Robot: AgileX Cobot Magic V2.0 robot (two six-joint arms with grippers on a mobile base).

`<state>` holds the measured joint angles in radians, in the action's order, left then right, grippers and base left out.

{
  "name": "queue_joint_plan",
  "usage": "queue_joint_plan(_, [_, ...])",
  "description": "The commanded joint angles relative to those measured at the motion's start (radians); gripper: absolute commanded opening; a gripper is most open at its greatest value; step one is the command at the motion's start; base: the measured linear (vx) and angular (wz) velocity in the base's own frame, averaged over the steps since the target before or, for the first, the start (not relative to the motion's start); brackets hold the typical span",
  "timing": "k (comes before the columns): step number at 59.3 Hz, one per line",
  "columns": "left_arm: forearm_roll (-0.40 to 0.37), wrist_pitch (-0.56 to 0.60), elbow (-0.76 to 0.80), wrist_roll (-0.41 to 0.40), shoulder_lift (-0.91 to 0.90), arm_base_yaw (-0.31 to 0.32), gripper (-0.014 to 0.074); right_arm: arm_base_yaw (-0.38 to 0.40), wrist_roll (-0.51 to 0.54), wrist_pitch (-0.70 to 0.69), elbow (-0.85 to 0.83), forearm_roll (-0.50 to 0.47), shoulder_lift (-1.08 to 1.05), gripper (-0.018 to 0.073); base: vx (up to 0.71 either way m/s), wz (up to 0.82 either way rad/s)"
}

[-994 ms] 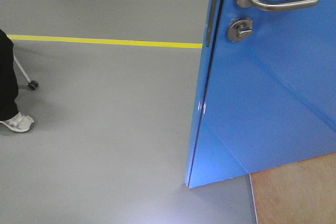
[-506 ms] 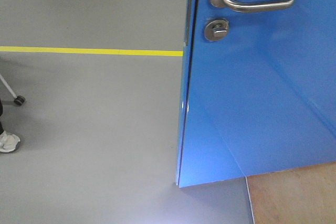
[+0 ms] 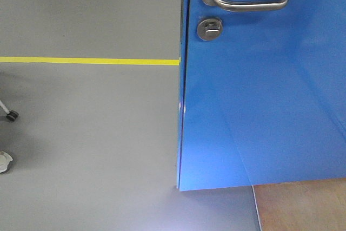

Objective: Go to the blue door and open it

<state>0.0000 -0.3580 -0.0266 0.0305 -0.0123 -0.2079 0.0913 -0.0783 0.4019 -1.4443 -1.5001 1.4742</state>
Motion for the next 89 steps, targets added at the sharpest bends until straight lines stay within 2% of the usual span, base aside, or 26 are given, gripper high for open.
queue_joint_plan(1, [0.0,0.077,-0.005,-0.003,-0.014,0.006,0.007,0.003,0.013,-0.05,-0.033,-0.025,-0.028,0.0002,0.14,0.05])
queue_joint_plan(74, [0.0,0.077,-0.005,-0.003,-0.014,0.006,0.007,0.003,0.015,-0.052,-0.029,-0.014,-0.03,0.0002,0.06,0.02])
queue_joint_plan(76, [0.0,0.077,-0.005,-0.003,-0.014,0.006,0.007,0.003,0.031,-0.048,-0.029,0.015,-0.037,0.0002,0.0,0.0])
queue_joint_plan(81, [0.0,0.077,-0.005,-0.003,-0.014,0.006,0.007,-0.001,0.105,-0.048,-0.029,0.163,-0.076,0.0002,0.0,0.0])
queue_joint_plan(89, [0.0,0.077,-0.005,-0.003,-0.014,0.006,0.007,-0.026,0.23,-0.013,-0.029,0.453,-0.162,0.0002,0.0,0.0])
